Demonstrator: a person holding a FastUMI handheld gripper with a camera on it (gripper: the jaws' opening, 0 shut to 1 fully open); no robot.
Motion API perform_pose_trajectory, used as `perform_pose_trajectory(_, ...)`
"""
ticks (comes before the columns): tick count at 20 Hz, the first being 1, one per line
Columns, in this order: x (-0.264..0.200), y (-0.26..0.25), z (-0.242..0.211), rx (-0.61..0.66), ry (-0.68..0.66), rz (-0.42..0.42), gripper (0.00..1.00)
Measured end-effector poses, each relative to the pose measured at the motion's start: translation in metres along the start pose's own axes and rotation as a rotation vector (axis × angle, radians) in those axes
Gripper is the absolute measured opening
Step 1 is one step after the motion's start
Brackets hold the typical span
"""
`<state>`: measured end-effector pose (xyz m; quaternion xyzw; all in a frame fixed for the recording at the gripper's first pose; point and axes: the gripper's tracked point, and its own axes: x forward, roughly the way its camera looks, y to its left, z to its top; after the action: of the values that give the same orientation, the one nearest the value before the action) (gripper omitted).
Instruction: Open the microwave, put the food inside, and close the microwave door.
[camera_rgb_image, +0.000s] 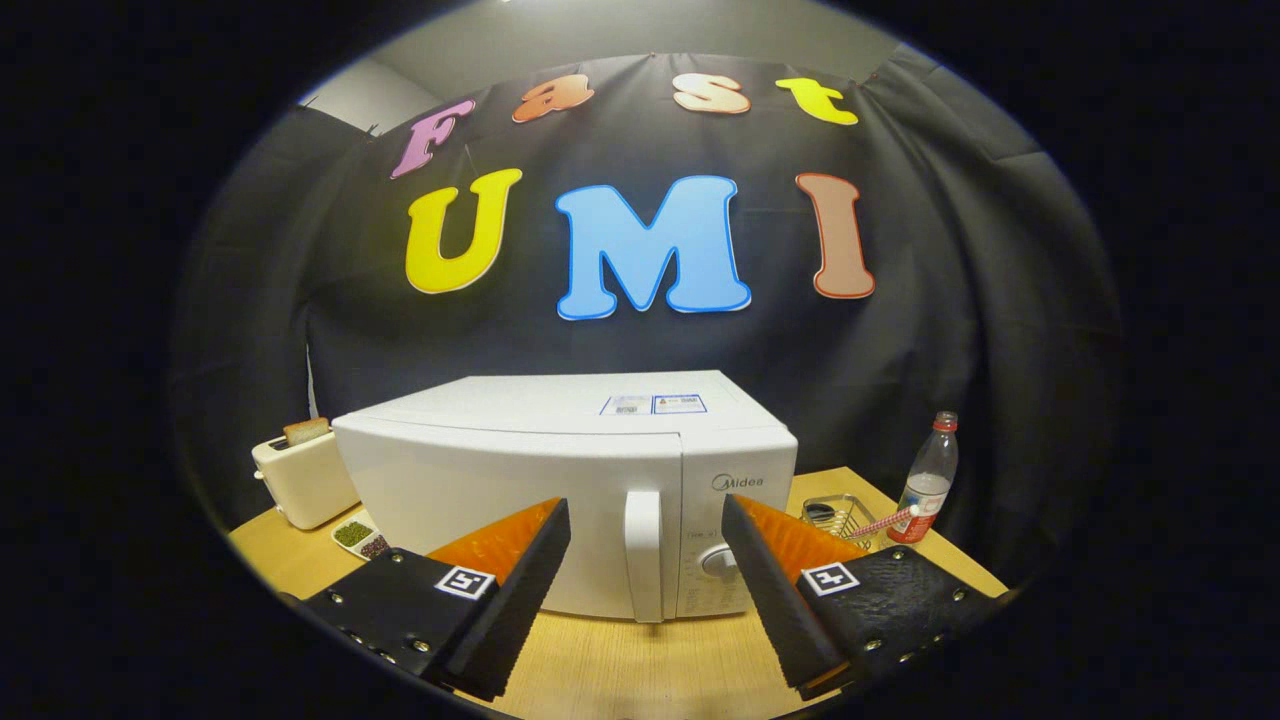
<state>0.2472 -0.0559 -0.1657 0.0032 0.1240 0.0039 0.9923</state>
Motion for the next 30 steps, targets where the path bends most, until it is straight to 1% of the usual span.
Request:
perform_pose_trajectory(5,0.025,-0.001,-0.026,-0.002,0.059,0.009,0.96)
perform_pose_trajectory(6,0.028,0.000,-0.032,-0.003,0.070,0.010,0.85)
perform_pose_trajectory(7,0.031,0.001,-0.037,-0.003,0.084,0.011,0.80)
perform_pose_trajectory(9,0.035,0.002,-0.045,-0.008,0.106,0.009,0.73)
perform_pose_trajectory(10,0.038,0.002,-0.048,-0.009,0.115,0.010,0.46)
perform_pose_trajectory(11,0.039,0.003,-0.048,-0.005,0.121,0.013,0.42)
perform_pose_trajectory(13,0.042,0.007,-0.049,0.000,0.128,0.026,0.42)
perform_pose_trajectory(14,0.049,0.001,-0.050,-0.005,0.122,0.004,0.42)
perform_pose_trajectory(15,0.047,-0.001,-0.049,-0.014,0.127,-0.002,0.29)
perform_pose_trajectory(17,0.045,0.002,-0.049,-0.013,0.129,-0.011,0.29)
perform_pose_trajectory(18,0.045,0.002,-0.050,-0.008,0.131,-0.012,0.27)
perform_pose_trajectory(19,0.045,0.001,-0.050,-0.008,0.137,-0.008,0.23)
perform_pose_trajectory(20,0.042,0.002,-0.050,-0.004,0.145,-0.012,0.23)
perform_pose_trajectory(21,0.045,0.001,-0.050,-0.005,0.145,-0.011,0.14)
perform_pose_trajectory(24,0.042,0.002,-0.050,0.006,0.158,-0.006,0.14)
perform_pose_trajectory(26,0.039,0.002,-0.050,-0.002,0.163,-0.017,0.14)
perform_pose_trajectory(30,0.035,0.002,-0.050,0.024,0.175,-0.047,0.14)
